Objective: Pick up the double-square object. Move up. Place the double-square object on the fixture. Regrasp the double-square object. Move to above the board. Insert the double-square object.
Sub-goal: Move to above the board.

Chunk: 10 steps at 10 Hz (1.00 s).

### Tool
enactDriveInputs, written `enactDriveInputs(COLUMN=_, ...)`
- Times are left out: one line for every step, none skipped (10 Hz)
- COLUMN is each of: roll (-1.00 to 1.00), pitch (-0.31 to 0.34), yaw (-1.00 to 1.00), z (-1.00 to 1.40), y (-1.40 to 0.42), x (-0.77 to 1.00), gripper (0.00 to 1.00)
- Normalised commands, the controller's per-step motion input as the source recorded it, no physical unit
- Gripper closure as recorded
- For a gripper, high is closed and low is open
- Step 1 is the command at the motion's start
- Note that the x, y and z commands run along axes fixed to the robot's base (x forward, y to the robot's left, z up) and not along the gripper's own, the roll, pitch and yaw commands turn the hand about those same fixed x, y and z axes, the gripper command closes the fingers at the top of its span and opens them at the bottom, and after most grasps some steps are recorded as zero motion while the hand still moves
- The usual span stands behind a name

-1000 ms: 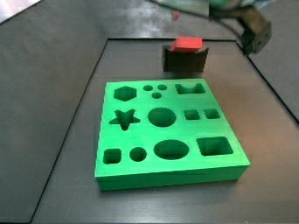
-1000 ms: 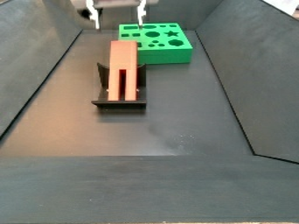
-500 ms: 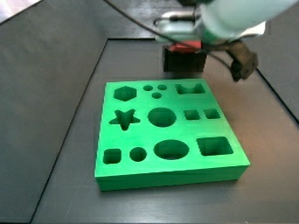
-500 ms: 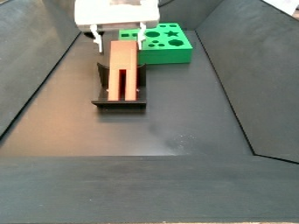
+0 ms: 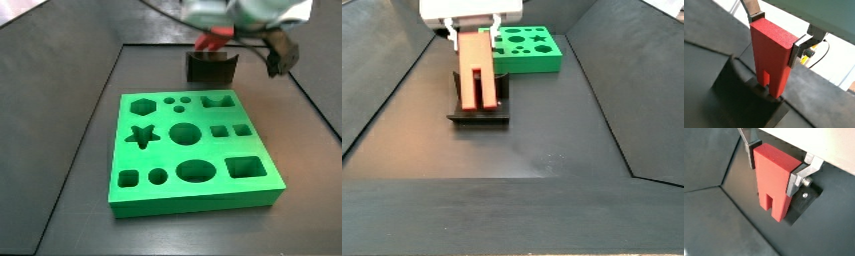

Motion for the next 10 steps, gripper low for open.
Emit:
enactDriveInputs(roll=0.01, pitch=0.225, yaw=0.05, z=1.00, y=0.22, x=0.06, gripper=1.00)
enactDriveInputs(roll=-0.03, pitch=0.207, yaw=0.11, z=1.00, y=0.20, x=0.06, gripper=1.00)
enactDriveInputs(roll=-0.04, pitch=0.187, yaw=0.15, z=1.00, y=0.18, x=0.06, gripper=1.00)
enactDriveInputs(roll=-0.04, pitch=0.168, yaw=0.17, z=1.00, y=0.17, x=0.06, gripper=1.00)
enactDriveInputs(roll=-0.04, pitch=0.145, yaw=0.18, z=1.00, y=0.15, x=0.06, gripper=1.00)
enactDriveInputs(roll=-0.03, pitch=0.108, yaw=0.19, z=1.00, y=0.13, x=0.07, gripper=1.00)
enactDriveInputs(roll=-0.03, pitch=0.078, yaw=0.18, z=1.00, y=0.11, x=0.07, gripper=1.00)
enactDriveInputs(roll=-0.03, pitch=0.043, yaw=0.17, z=0.96, y=0.07, x=0.06, gripper=1.00)
enactDriveInputs(roll=-0.03, pitch=0.027, yaw=0.16, z=0.84, y=0.05, x=0.05, gripper=1.00)
enactDriveInputs(roll=-0.03, pitch=0.008, yaw=0.13, z=0.61, y=0.03, x=0.03, gripper=1.00)
